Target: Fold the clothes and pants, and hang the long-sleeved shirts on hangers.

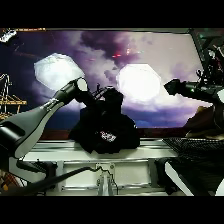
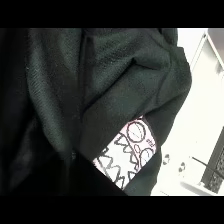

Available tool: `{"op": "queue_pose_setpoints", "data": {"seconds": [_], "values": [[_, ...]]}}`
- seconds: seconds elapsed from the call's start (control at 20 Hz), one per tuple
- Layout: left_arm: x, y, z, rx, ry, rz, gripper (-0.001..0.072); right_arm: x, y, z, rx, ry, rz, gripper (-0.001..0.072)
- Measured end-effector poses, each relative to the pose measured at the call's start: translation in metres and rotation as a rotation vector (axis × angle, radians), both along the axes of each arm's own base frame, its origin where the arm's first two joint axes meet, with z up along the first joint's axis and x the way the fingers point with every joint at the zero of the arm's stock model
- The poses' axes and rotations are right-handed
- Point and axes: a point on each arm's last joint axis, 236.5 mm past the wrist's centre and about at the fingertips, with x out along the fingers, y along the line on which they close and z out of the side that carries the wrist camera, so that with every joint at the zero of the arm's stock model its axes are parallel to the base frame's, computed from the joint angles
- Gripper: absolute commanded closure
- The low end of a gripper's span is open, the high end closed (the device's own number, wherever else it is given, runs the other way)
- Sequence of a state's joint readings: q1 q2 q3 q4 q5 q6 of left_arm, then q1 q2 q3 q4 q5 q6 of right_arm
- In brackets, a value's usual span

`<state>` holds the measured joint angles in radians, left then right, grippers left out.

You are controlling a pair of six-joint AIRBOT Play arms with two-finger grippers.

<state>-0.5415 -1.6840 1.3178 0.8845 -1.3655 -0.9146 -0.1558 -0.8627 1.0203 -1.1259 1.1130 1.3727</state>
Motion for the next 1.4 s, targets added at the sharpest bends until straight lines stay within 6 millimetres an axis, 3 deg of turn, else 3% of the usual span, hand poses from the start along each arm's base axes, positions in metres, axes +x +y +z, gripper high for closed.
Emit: {"op": "queue_pose_setpoints", "data": {"seconds": [0.15,0.3,0.4,0.55,0.75,0.95,1.15,1.4], "values": [[0.003,-0.001,-0.004,0.006,-0.002,0.016,0.0696,-0.003,0.001,-0.002,0.002,0.016,0.007,0.0200],[0.020,0.002,0.020,-0.041,-0.040,0.080,0.0697,-0.006,0.004,-0.004,0.010,0.032,0.012,0.0215],[0.039,0.008,0.051,-0.097,-0.097,0.143,0.0697,-0.010,0.008,-0.007,0.029,0.051,0.024,0.0215],[0.059,0.020,0.118,-0.220,-0.202,0.239,0.0697,-0.025,0.025,-0.021,0.103,0.123,0.051,0.0215],[0.062,0.033,0.194,-0.344,-0.345,0.308,0.0697,-0.053,0.065,-0.044,0.266,0.230,0.083,0.0214],[0.046,0.041,0.236,-0.403,-0.420,0.304,0.0697,-0.084,0.113,-0.072,0.357,0.349,0.123,0.0211],[0.011,0.044,0.256,-0.417,-0.425,0.235,0.0697,-0.099,0.149,-0.091,0.392,0.398,0.116,0.0210],[-0.036,0.037,0.271,-0.432,-0.424,0.129,0.0697,-0.118,0.167,-0.106,0.343,0.447,0.127,0.0210]]}}
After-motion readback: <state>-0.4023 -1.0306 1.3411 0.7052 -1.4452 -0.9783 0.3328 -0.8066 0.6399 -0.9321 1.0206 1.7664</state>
